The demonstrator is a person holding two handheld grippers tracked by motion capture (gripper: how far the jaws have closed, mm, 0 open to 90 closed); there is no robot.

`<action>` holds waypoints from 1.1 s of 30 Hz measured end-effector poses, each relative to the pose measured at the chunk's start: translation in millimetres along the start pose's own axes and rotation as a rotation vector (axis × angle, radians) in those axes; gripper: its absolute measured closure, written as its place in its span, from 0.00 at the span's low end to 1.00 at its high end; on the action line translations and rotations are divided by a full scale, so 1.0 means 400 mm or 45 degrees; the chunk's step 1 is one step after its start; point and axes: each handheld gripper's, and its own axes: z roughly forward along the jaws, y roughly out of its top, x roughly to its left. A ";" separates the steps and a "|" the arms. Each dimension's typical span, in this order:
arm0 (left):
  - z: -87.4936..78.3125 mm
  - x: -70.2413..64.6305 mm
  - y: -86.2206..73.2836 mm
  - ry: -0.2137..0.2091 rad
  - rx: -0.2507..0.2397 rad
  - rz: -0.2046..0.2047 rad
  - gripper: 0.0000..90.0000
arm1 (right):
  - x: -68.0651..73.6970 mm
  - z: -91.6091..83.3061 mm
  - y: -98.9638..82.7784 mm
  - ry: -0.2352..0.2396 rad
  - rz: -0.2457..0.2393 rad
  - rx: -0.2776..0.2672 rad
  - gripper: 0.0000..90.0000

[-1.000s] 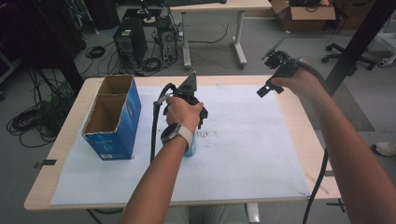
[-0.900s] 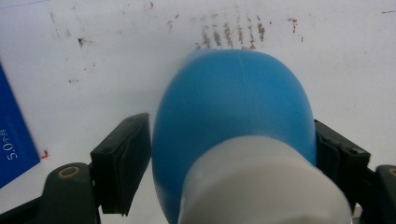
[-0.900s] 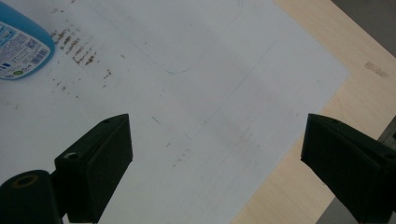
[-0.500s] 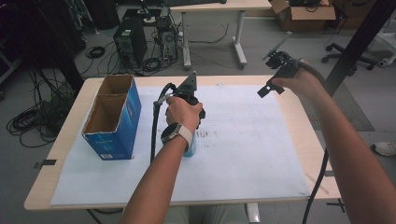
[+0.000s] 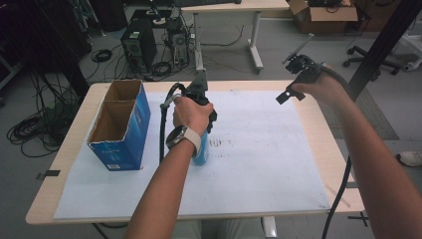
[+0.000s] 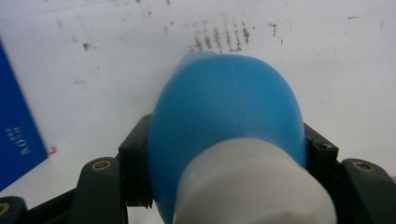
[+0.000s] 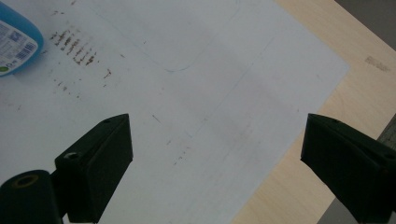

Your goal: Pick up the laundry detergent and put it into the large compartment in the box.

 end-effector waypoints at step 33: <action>-0.472 0.142 -0.051 0.065 -0.110 0.059 0.42 | 0.003 -0.037 -0.024 -0.034 0.035 -0.035 0.10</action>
